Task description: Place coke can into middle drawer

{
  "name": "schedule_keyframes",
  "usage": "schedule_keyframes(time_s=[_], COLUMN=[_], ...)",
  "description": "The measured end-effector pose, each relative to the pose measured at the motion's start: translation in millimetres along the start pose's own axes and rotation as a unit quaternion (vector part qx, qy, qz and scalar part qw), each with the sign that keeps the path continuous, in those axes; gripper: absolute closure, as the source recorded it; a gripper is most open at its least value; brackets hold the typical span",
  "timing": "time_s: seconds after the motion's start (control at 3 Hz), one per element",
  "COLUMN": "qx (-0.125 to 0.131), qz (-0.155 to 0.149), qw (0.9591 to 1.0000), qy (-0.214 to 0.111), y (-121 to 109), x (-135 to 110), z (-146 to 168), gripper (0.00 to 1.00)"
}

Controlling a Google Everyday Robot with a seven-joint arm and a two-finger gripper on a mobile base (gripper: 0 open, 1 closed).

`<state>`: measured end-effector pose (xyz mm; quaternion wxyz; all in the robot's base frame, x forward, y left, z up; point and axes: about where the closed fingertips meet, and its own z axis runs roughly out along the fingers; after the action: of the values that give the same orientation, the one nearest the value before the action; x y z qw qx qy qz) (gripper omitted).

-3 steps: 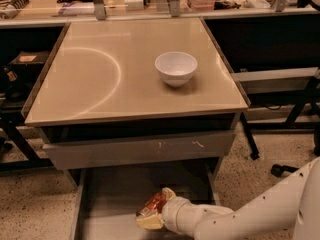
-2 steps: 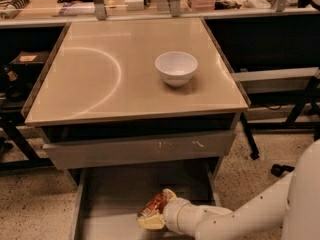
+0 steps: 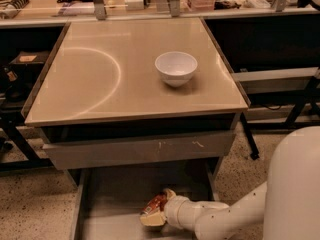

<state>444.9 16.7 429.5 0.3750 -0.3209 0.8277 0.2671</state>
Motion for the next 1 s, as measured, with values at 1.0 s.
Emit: schedule_keyframes(time_s=[1.0], qx=[-0.038], qz=[0.028], qw=[0.9983], qy=[-0.034], y=[-13.6], x=[28.0], z=[44.3], gripper=[1.00])
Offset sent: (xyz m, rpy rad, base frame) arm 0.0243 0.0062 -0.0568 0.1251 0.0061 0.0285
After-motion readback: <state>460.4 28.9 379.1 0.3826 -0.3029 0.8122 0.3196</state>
